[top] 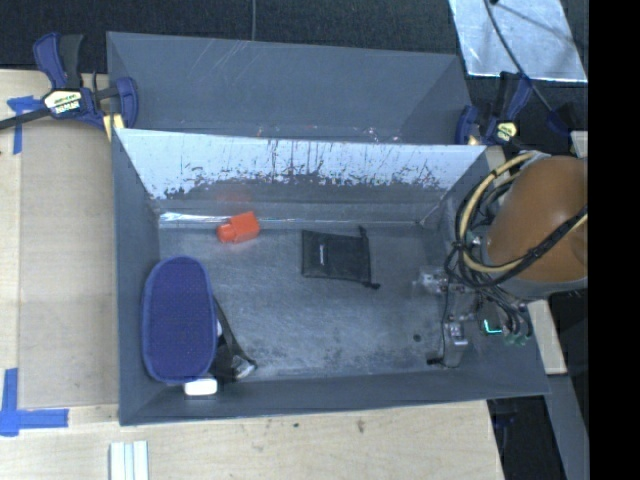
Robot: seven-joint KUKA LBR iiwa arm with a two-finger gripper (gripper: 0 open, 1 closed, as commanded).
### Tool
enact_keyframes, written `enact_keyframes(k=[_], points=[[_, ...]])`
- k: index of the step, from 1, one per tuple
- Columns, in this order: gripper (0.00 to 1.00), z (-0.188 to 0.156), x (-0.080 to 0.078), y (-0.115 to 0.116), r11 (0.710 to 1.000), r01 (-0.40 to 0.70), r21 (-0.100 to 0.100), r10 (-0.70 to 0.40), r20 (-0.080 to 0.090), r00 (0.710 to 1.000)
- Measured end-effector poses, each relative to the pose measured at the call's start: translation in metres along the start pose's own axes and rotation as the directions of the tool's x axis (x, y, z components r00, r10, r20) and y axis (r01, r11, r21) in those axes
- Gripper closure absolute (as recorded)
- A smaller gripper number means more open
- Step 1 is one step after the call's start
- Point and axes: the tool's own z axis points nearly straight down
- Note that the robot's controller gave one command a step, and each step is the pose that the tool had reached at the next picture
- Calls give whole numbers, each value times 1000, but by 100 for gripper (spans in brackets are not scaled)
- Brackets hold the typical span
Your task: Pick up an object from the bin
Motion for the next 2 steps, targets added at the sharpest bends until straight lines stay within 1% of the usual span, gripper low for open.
enact_keyframes(k=[1, 2], points=[[0, 63, -33, 68, 994, -109, -3, 109, 3, 994], [0, 29, -109, 90, 956, -294, -3, 294, 12, 956]])
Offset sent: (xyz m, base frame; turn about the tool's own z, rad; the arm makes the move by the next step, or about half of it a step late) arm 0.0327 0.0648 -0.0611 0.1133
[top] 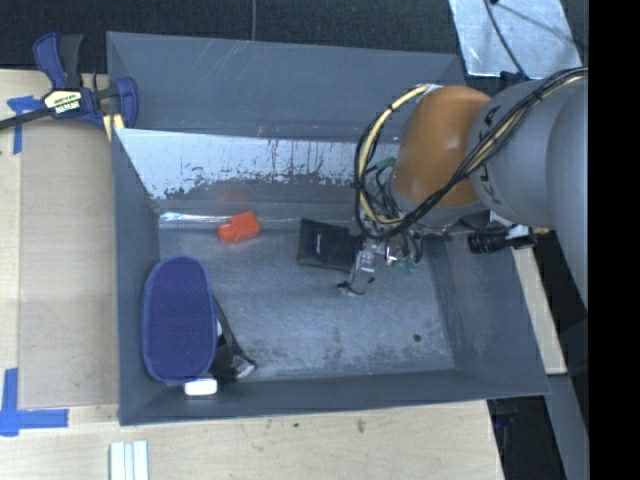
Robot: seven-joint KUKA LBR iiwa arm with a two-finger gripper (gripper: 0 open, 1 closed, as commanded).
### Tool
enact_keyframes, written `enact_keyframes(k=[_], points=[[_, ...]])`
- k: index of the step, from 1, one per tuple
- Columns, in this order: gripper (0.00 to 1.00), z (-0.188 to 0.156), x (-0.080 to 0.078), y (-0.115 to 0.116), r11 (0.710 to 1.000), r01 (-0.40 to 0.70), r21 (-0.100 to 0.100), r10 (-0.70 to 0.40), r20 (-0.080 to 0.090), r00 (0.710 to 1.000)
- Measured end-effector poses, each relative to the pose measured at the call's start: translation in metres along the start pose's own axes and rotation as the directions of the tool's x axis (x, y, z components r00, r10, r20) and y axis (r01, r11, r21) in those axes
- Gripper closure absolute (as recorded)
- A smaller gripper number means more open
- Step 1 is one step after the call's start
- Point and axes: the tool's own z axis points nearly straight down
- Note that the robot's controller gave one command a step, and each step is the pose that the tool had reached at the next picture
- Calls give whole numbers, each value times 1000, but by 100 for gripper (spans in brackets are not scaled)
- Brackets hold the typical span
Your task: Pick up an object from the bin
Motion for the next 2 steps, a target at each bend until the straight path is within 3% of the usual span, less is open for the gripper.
enact_keyframes(k=[1, 2], points=[[0, 1, -9, 13, 980, -197, 2, 197, -3, 980], [0, 32, -4, 3, 956, -292, 3, 293, -5, 956]])
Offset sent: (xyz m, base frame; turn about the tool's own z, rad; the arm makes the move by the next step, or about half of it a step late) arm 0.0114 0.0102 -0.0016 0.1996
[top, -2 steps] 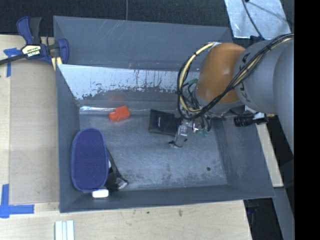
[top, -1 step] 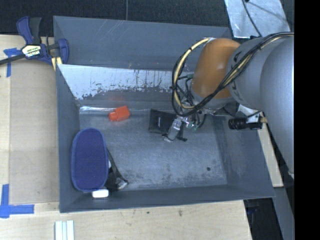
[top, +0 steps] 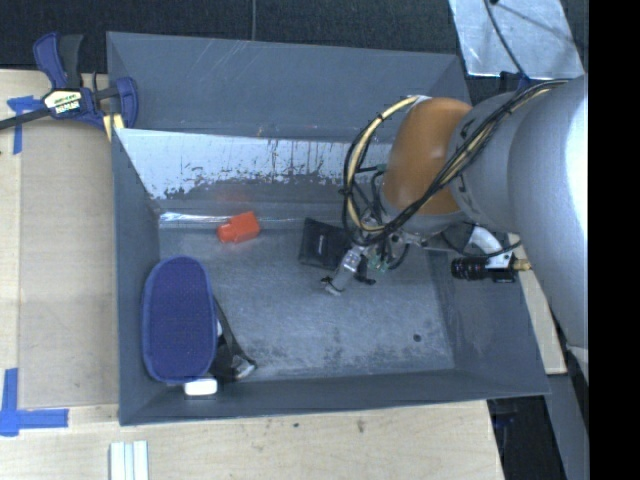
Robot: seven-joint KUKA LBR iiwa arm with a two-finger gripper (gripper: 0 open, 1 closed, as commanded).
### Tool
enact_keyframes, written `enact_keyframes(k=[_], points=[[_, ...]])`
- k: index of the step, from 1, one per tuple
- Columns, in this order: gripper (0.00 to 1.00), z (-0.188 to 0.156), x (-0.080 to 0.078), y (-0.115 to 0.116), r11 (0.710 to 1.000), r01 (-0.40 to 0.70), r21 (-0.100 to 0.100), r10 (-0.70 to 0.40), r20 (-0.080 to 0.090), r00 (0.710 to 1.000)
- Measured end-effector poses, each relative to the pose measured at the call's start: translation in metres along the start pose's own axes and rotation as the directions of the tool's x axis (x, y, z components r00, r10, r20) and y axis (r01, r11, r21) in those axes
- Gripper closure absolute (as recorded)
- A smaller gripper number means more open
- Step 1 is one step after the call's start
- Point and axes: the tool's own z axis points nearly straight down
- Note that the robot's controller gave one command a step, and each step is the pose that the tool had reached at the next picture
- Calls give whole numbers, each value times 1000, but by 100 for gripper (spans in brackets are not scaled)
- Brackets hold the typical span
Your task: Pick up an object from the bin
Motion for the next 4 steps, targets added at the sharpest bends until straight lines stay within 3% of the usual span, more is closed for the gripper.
enact_keyframes(k=[1, 2, 4], points=[[0, -1, -1, 1, 1000, 5, -1, -5, 1, 1000], [100, -2, -2, 1, 1000, 4, -2, -4, 5, 1000], [100, -74, -5, 1, 1000, 11, -2, -11, 4, 1000]])
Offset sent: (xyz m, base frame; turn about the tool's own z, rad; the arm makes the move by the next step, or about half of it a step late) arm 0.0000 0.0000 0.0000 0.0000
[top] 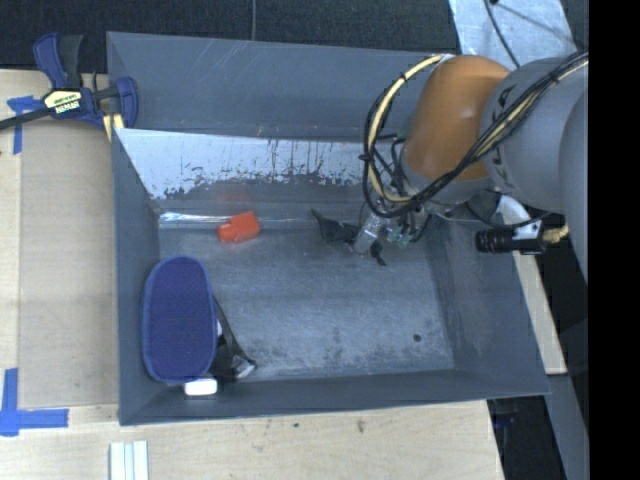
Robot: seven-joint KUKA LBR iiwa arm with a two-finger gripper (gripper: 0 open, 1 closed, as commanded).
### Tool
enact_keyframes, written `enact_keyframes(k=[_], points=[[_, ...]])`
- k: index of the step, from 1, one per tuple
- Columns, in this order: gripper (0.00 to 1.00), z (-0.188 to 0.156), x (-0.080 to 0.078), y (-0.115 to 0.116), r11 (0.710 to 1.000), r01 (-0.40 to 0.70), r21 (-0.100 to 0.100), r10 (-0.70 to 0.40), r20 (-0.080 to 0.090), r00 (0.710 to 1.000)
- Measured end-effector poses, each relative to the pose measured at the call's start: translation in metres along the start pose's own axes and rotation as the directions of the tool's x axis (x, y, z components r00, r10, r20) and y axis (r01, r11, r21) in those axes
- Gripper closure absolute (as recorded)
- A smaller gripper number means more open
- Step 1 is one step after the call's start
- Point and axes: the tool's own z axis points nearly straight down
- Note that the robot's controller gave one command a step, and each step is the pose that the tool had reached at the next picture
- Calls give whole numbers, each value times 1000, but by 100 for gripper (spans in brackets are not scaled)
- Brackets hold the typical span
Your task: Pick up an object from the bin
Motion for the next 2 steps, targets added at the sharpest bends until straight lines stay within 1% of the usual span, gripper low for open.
enact_keyframes(k=[1, 2], points=[[100, -18, -2, 0, 1000, 4, 0, -4, 0, 1000], [100, -28, -3, 1, 1000, 8, 1, -8, 0, 1000]])
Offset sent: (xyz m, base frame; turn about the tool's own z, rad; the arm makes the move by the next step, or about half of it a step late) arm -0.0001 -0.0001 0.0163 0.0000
